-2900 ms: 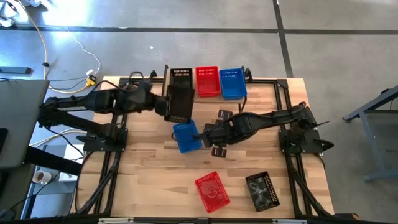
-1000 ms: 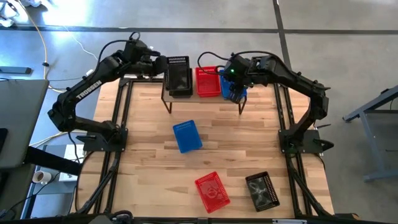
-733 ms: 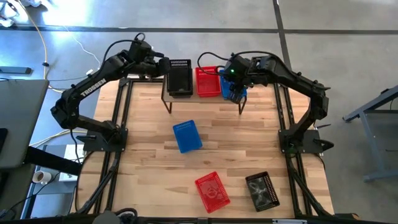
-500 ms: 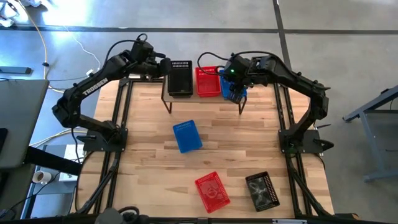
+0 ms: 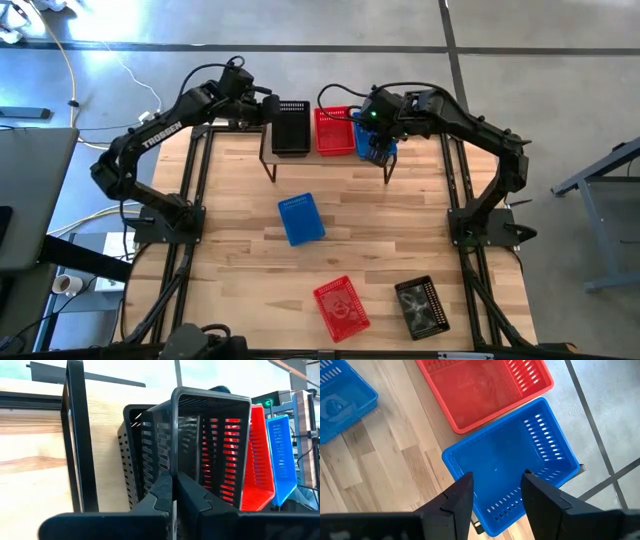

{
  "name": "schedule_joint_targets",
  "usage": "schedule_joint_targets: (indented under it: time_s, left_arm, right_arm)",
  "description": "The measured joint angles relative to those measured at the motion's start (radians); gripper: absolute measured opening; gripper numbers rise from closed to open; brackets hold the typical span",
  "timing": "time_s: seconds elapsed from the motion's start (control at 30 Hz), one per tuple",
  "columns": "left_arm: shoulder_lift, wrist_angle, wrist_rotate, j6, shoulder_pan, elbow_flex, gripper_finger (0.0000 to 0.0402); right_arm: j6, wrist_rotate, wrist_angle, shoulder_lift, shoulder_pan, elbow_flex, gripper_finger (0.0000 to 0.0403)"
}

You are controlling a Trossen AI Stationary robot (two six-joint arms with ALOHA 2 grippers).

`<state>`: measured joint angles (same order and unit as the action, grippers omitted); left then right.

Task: Stack baskets on shelf by color
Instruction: Stack the top black bin on top of the black bin on the shelf

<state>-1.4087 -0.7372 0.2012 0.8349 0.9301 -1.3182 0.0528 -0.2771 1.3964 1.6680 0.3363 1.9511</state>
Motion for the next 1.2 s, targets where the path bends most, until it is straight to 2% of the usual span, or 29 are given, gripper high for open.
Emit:
schedule_joint_targets:
  time_s: [1.0,1.2]
  left_arm:
    - [-0.003,-0.013,0.065,-0.08,0.065,0.0,0.0026]
    - [-0.003,-0.015,0.115,-0.113,0.066,0.001,0.0045]
  right_arm:
    - [-0.03,0.0,0.001,0.0,0.0,0.0,0.0149]
    - [-0.03,0.0,0.001,0.0,0.0,0.0,0.0149]
